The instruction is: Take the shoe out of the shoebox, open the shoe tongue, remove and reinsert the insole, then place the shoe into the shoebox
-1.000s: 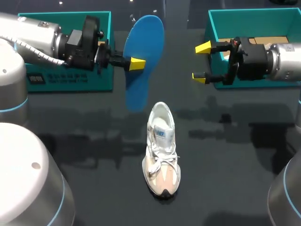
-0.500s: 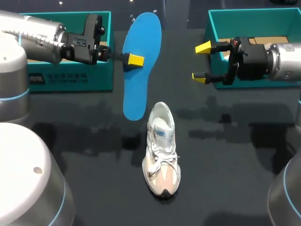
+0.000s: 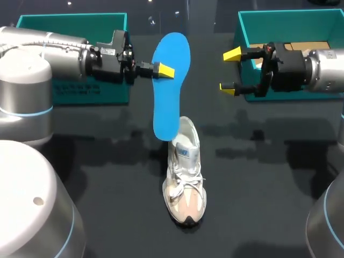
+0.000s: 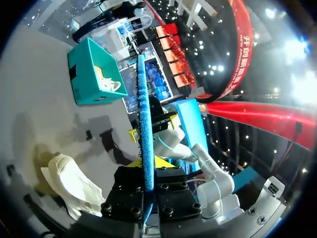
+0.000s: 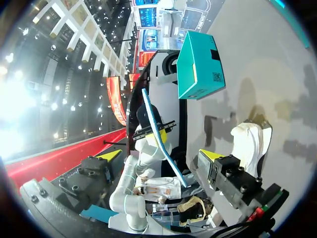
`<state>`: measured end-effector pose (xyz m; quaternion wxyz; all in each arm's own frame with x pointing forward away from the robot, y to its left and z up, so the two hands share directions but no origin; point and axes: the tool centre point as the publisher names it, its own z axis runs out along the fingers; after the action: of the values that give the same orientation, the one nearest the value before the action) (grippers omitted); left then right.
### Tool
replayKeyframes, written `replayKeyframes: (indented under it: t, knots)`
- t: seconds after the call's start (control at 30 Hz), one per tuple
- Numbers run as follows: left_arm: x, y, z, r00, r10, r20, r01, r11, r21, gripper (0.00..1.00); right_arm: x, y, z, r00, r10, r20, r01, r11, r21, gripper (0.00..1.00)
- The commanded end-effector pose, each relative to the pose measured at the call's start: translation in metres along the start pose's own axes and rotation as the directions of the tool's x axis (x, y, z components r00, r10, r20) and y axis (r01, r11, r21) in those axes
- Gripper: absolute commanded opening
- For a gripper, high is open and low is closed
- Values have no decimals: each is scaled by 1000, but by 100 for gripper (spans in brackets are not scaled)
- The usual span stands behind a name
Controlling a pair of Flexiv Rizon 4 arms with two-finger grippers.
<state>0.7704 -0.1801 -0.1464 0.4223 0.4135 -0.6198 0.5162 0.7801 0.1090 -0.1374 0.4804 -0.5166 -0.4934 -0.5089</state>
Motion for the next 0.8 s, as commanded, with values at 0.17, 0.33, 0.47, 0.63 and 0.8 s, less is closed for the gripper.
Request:
replayKeyframes:
  t: [0.17, 0.33, 0.47, 0.63, 0.8]
  knots:
    - [-21, 4, 15, 836, -548, -19, 543, 823, 165, 0, 0, 0, 0, 1000, 0, 1, 0, 1000, -1, 100]
    - [-30, 3, 20, 809, -586, -51, 584, 791, 183, 0, 0, 0, 0, 1000, 0, 1, 0, 1000, -1, 100]
    - [-32, 3, 23, 804, -592, -67, 592, 784, 186, 0, 0, 0, 0, 1000, 0, 1, 0, 1000, -1, 100]
    - [-35, 2, 27, 815, -574, -80, 578, 795, 184, 0, 0, 0, 0, 1000, 0, 1, 0, 1000, -1, 100]
    - [-37, 2, 30, 832, -549, -85, 554, 814, 174, 0, 0, 0, 0, 1000, 0, 1, 0, 1000, -1, 100]
